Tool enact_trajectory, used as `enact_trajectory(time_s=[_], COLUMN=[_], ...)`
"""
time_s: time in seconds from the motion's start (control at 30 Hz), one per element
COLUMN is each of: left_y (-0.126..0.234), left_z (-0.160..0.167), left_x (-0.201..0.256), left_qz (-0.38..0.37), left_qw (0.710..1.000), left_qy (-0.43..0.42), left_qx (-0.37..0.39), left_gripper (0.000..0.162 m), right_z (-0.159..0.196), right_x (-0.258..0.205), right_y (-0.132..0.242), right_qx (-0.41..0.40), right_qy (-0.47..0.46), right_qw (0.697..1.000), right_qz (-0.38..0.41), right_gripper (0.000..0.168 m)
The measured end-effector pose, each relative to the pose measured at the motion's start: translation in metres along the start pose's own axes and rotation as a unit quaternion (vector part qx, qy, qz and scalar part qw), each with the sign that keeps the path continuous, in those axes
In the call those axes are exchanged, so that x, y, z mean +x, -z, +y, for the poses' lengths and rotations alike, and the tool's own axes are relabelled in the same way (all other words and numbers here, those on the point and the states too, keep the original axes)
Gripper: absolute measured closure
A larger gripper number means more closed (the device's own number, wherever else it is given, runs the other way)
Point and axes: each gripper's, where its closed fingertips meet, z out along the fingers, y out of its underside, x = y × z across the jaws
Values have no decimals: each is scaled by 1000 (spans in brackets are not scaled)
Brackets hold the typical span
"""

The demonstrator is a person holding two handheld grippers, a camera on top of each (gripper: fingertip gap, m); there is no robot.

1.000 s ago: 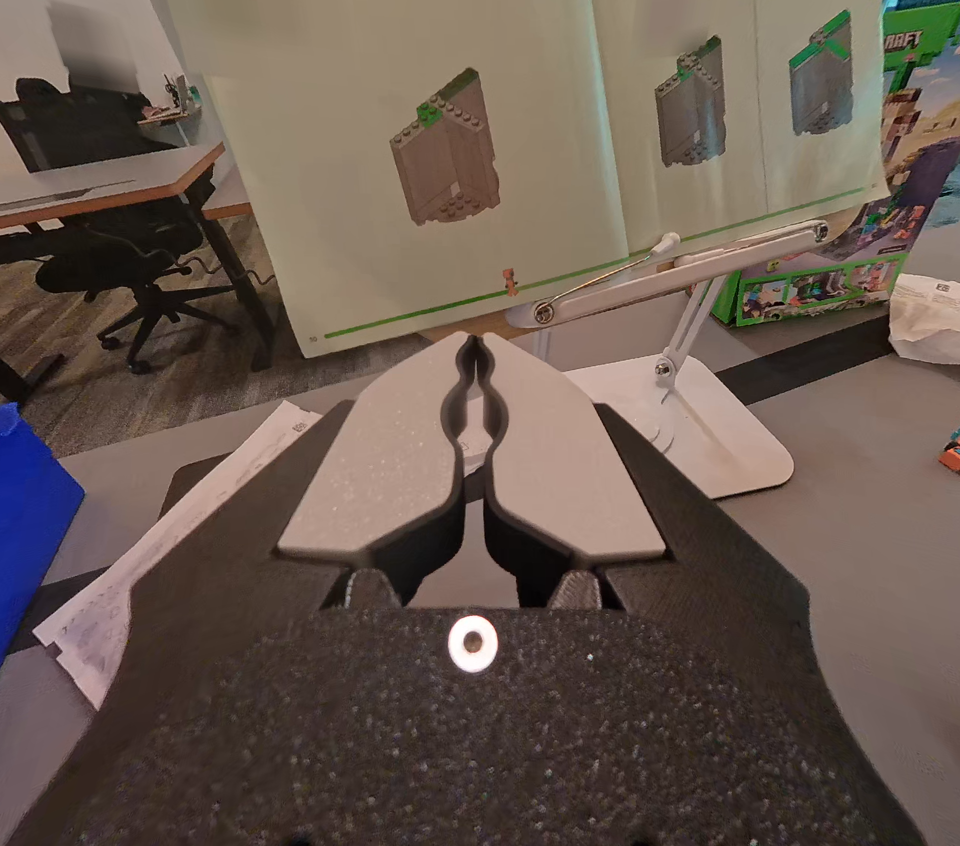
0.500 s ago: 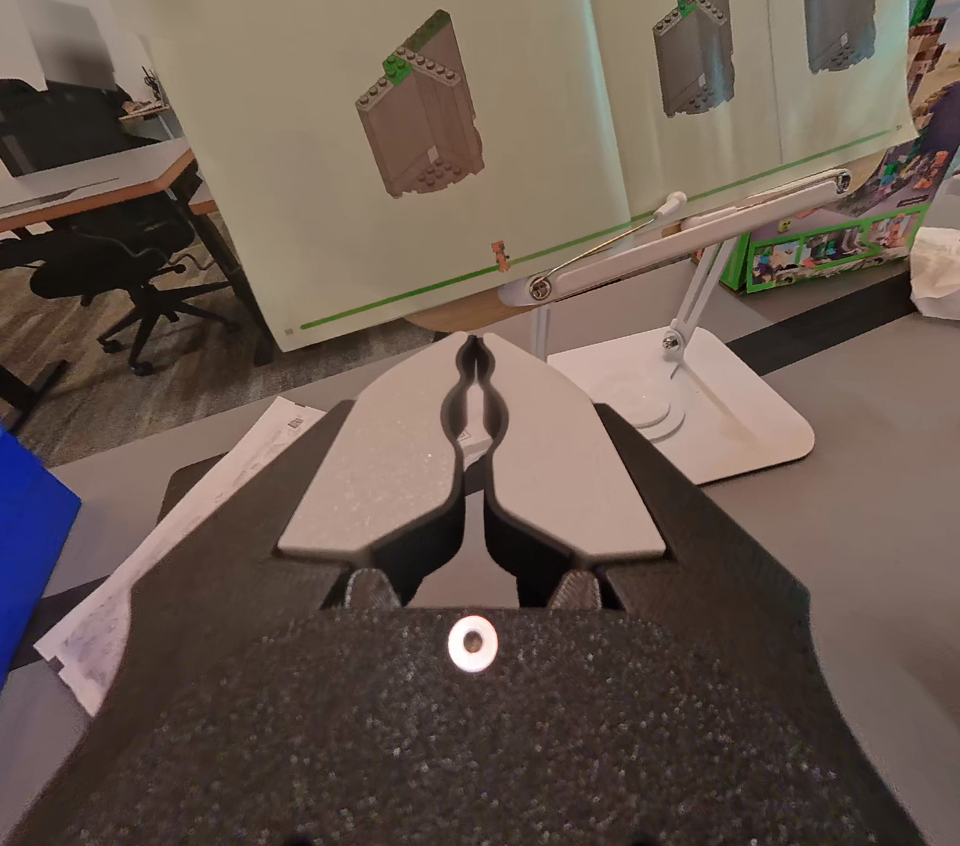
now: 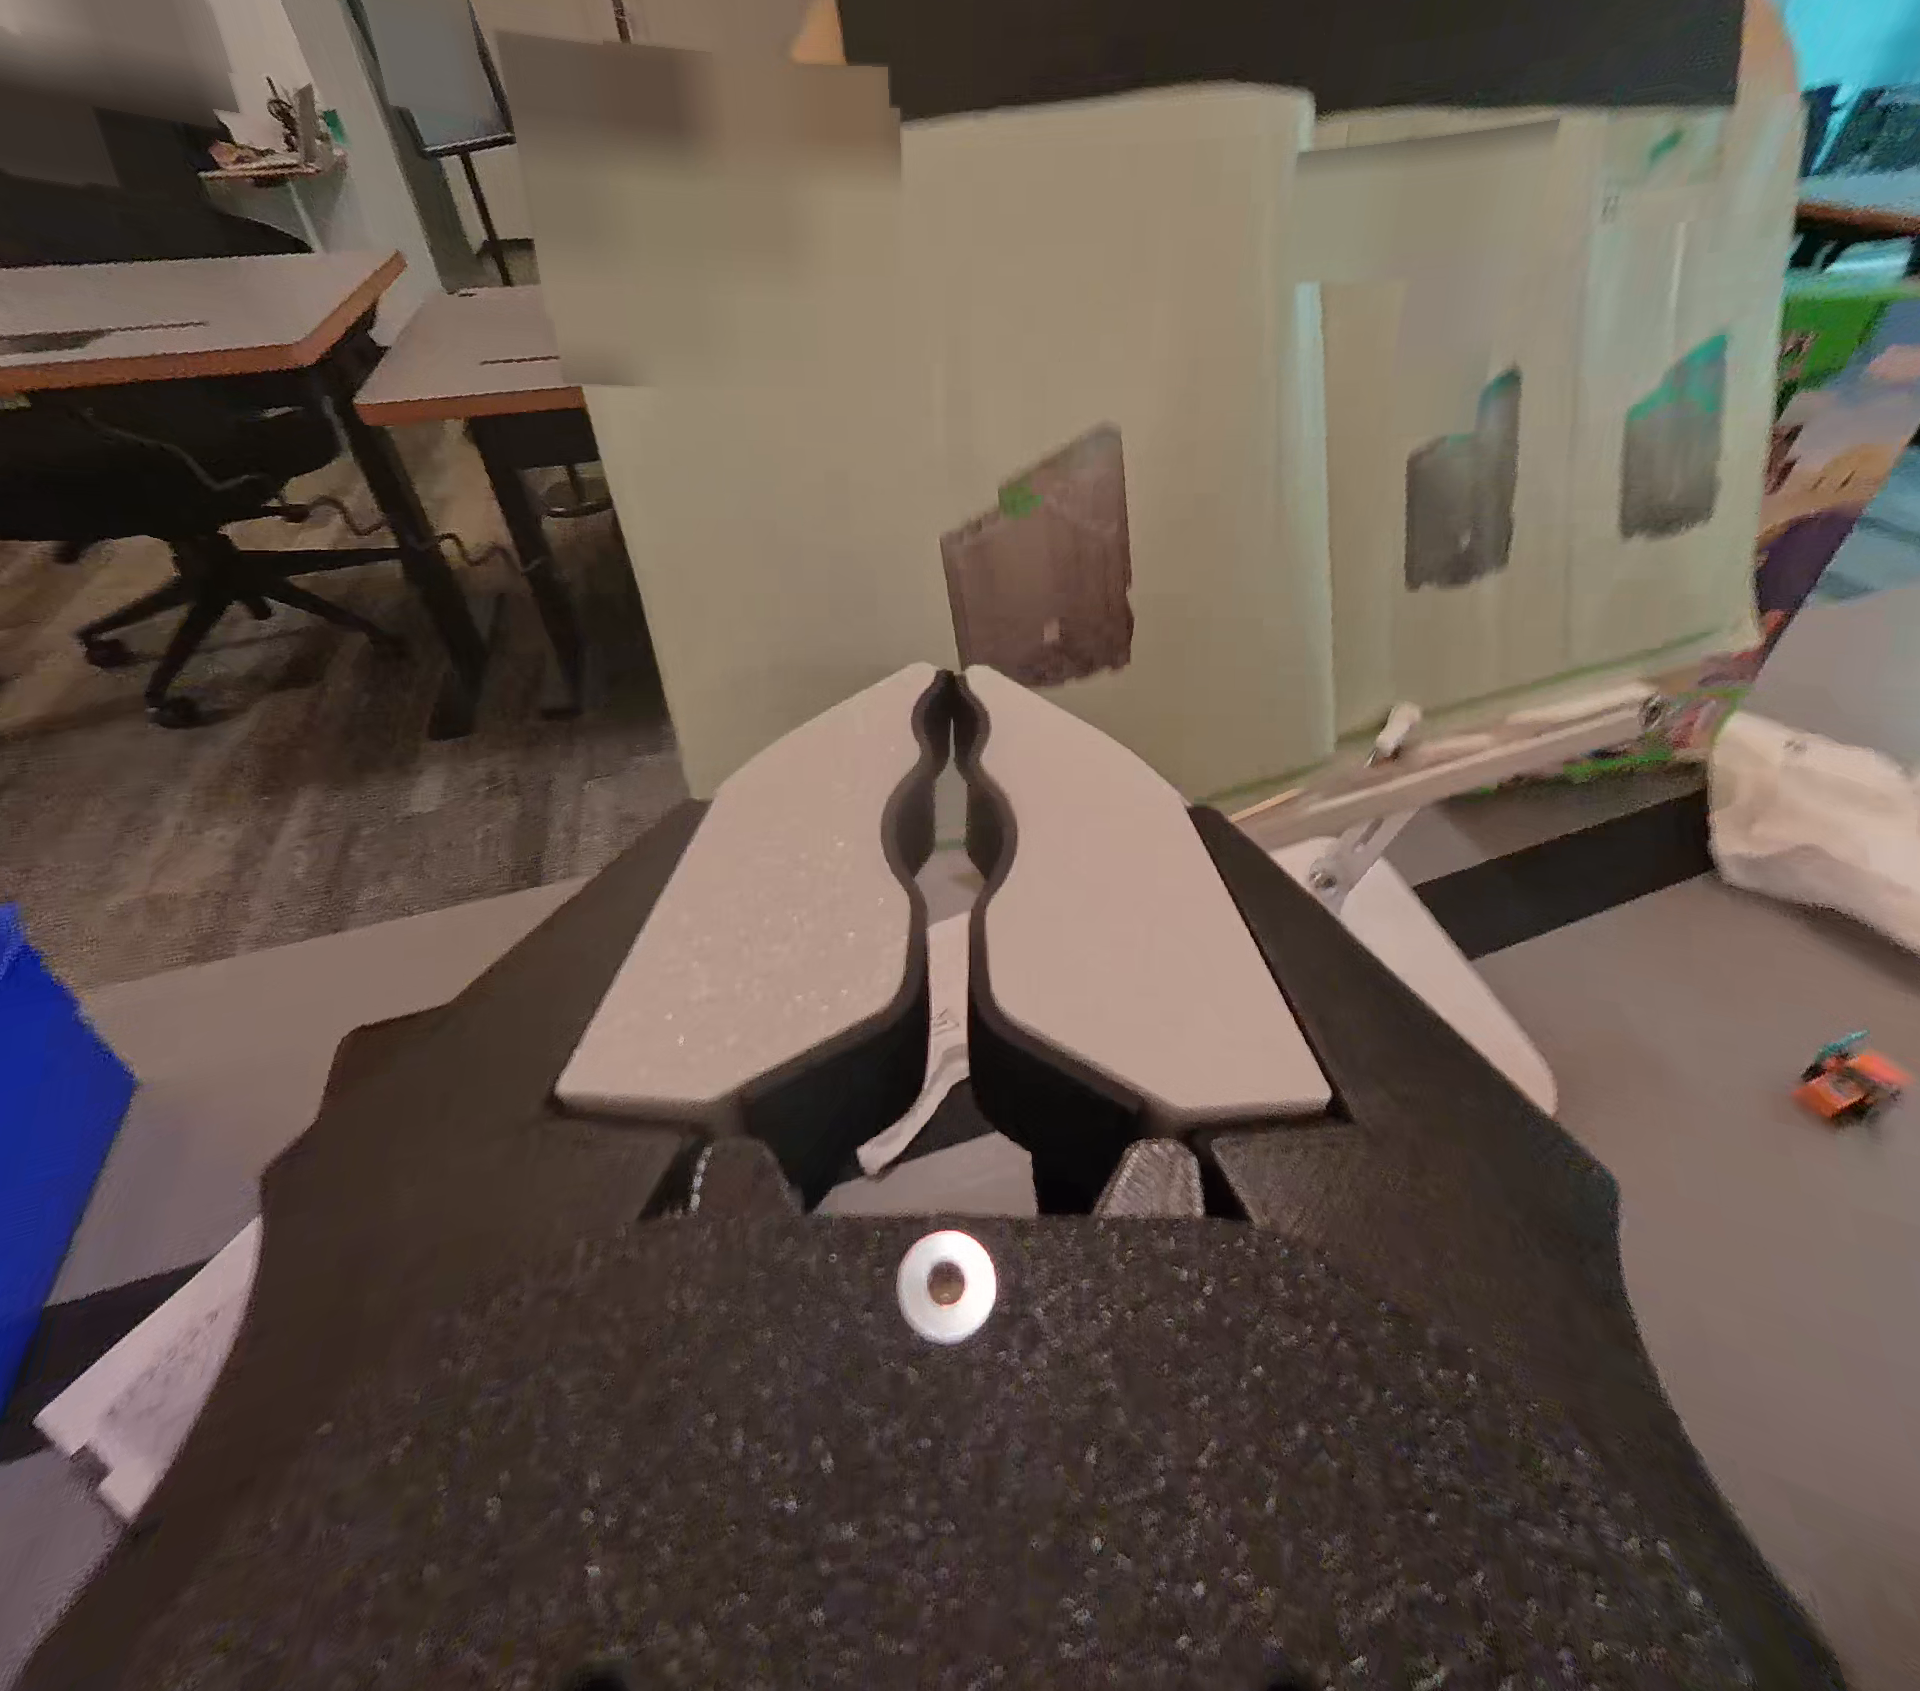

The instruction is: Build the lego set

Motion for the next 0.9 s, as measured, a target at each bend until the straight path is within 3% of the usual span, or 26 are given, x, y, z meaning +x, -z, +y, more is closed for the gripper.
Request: enact_trajectory(time_s=[0.2,0.9], left_y=[-11,-41], left_z=[-31,-22], left_x=[-9,-30], left_qz=[7,-38], left_qw=[1000,999], left_qy=[20,-10], left_qx=[8,-34], left_gripper=[162,162], right_z=[-10,1], right_x=[0,-1], right_y=[8,4], right_qx=[12,-6], right_qy=[7,11], right_qw=[1000,1000], right_qz=[-9,-28], right_gripper=[168,166])
